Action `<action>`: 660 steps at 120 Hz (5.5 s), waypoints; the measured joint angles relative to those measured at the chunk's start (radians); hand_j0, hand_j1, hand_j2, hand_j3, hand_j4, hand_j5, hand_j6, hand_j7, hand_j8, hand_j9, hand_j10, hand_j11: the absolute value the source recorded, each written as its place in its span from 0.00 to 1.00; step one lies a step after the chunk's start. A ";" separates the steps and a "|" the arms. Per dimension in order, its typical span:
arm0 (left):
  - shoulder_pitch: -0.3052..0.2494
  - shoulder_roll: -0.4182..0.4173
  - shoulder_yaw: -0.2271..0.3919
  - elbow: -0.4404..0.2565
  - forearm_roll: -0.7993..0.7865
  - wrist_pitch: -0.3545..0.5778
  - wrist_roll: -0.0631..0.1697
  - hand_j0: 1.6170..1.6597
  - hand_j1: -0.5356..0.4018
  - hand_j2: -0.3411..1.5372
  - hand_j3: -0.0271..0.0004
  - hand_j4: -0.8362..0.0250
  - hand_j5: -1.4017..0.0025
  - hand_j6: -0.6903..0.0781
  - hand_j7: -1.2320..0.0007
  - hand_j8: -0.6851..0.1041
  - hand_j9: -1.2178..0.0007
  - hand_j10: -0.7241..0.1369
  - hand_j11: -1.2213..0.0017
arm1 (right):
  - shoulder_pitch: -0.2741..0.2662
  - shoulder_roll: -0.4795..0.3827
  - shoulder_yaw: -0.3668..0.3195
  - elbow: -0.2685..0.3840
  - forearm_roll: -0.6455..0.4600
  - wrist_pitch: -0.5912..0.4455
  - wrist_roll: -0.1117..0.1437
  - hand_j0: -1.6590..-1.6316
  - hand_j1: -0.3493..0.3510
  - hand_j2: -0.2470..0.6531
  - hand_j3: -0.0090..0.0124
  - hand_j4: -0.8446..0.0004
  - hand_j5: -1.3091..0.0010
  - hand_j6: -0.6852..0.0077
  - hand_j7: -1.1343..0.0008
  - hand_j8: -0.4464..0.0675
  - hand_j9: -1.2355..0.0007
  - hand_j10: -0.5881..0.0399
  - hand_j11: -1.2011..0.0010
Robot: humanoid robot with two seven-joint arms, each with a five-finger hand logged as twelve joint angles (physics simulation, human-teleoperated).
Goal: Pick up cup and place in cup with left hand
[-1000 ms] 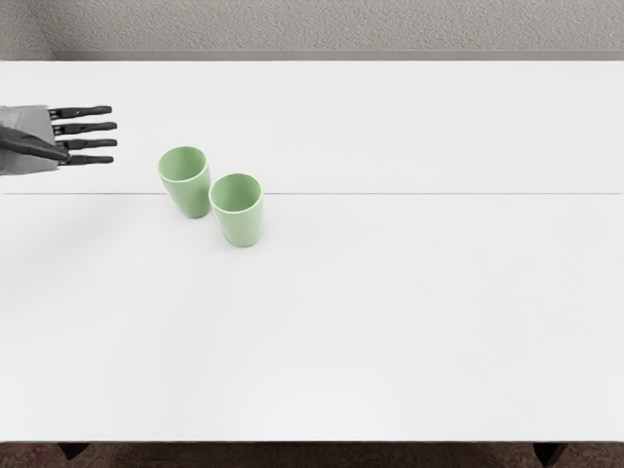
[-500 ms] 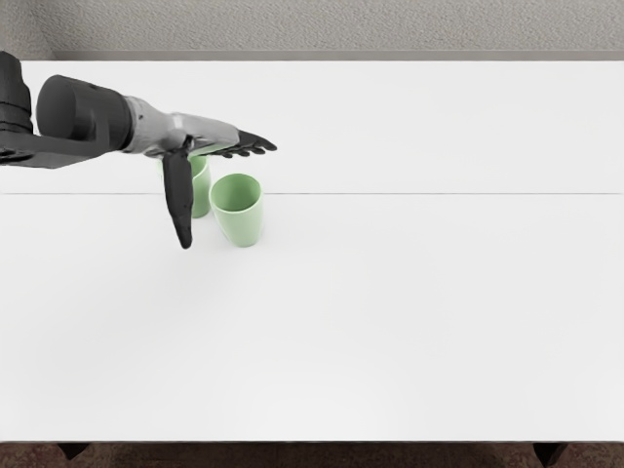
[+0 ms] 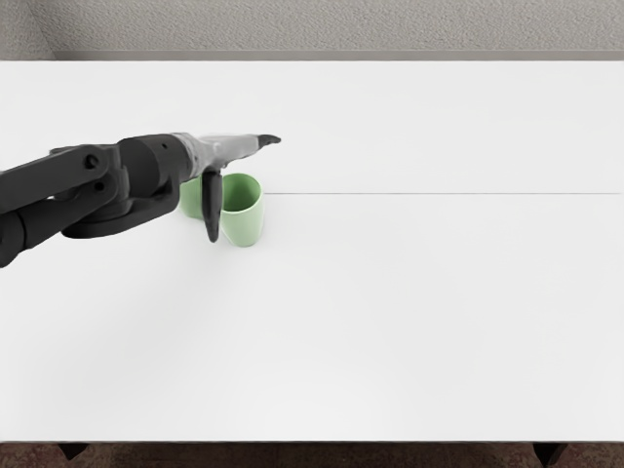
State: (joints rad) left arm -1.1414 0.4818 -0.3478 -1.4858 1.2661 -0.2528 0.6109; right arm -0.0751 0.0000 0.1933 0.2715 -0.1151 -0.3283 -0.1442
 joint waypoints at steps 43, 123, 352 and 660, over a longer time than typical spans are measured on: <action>0.009 -0.027 0.087 0.047 0.061 0.178 0.000 0.96 0.94 0.18 0.99 0.97 1.00 0.89 1.00 0.86 1.00 0.84 1.00 | 0.000 0.000 0.000 0.000 0.000 0.000 0.000 0.04 0.05 0.27 0.42 0.97 0.97 0.95 0.97 0.81 0.97 0.89 0.97; 0.008 -0.055 0.142 0.057 0.067 0.192 0.000 0.96 0.71 0.20 0.99 0.75 0.83 0.65 0.80 0.63 0.80 0.62 0.80 | 0.000 0.000 0.000 0.000 0.000 0.000 0.000 0.04 0.05 0.27 0.42 0.97 0.97 0.95 0.97 0.81 0.97 0.89 0.97; -0.212 -0.054 0.154 0.185 -0.051 0.053 0.000 0.84 0.46 0.21 0.99 0.40 0.52 0.46 0.45 0.55 0.44 0.44 0.44 | 0.000 0.000 0.000 0.000 0.000 0.000 0.000 0.04 0.05 0.27 0.42 0.97 0.97 0.95 0.97 0.81 0.97 0.89 0.97; -0.310 -0.009 0.151 0.400 -0.282 -0.206 0.000 0.84 0.45 0.22 0.99 0.39 0.51 0.48 0.45 0.57 0.44 0.46 0.44 | 0.000 0.000 0.000 0.000 0.000 0.000 0.000 0.04 0.05 0.27 0.42 0.97 0.97 0.95 0.97 0.81 0.97 0.89 0.97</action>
State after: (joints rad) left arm -1.4517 0.4726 -0.1971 -1.0861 0.9845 -0.4585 0.6109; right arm -0.0752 0.0000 0.1933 0.2715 -0.1151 -0.3283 -0.1442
